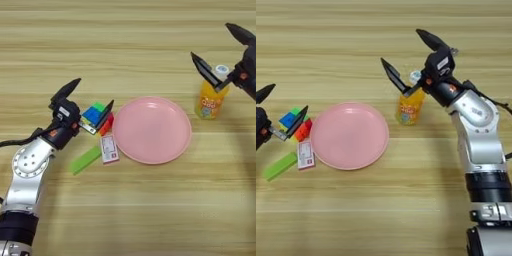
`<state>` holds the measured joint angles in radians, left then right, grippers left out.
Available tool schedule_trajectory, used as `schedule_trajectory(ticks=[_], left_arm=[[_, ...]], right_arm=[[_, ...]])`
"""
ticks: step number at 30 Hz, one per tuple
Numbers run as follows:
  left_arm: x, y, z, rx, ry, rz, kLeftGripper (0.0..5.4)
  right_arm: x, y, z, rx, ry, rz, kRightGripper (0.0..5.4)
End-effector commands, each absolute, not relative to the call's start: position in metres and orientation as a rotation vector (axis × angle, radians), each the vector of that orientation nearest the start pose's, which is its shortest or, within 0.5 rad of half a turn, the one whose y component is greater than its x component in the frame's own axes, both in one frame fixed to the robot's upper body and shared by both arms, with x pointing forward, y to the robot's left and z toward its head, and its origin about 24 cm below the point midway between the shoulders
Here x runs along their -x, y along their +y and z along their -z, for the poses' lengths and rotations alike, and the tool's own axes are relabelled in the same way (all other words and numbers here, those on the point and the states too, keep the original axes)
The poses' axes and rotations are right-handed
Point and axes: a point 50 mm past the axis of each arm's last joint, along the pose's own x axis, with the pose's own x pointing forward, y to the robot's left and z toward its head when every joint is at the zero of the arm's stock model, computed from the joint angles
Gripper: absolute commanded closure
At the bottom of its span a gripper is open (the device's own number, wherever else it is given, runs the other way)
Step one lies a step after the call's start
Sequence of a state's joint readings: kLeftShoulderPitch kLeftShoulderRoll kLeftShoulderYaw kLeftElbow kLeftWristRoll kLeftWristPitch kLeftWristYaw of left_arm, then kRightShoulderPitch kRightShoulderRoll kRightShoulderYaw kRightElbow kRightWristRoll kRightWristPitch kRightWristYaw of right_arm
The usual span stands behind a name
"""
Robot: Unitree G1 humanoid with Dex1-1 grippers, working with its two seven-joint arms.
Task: Move the objects on the table
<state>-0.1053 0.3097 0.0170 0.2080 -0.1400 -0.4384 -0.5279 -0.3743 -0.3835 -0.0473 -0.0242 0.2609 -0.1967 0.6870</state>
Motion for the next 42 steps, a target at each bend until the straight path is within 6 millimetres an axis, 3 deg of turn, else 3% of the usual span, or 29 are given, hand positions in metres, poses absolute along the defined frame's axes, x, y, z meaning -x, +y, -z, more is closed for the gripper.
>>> schedule_trajectory(ticks=[1,12,18,23,36,42], left_arm=[[-0.263,0.186,-0.07,-0.26,-0.293,0.512,0.0],[-0.264,0.187,-0.068,-0.252,-0.288,0.484,0.0],[-0.264,0.187,-0.068,-0.253,-0.289,0.48,0.0],[-0.263,0.188,-0.068,-0.252,-0.29,0.477,0.0],[-0.263,0.187,-0.069,-0.25,-0.294,0.478,0.0],[-0.263,0.187,-0.069,-0.247,-0.294,0.478,0.0]], right_arm=[[-0.28,-0.158,-0.179,0.342,-0.534,-0.821,0.01],[-0.276,-0.13,-0.159,0.428,-0.348,-1.028,0.01],[-0.276,-0.114,-0.138,0.505,-0.241,-1.089,0.01],[-0.275,-0.102,-0.108,0.584,-0.123,-1.137,0.01],[-0.275,-0.09,-0.07,0.728,-0.042,-1.131,0.01],[-0.281,-0.089,-0.062,0.646,0.121,-1.084,0.01]])
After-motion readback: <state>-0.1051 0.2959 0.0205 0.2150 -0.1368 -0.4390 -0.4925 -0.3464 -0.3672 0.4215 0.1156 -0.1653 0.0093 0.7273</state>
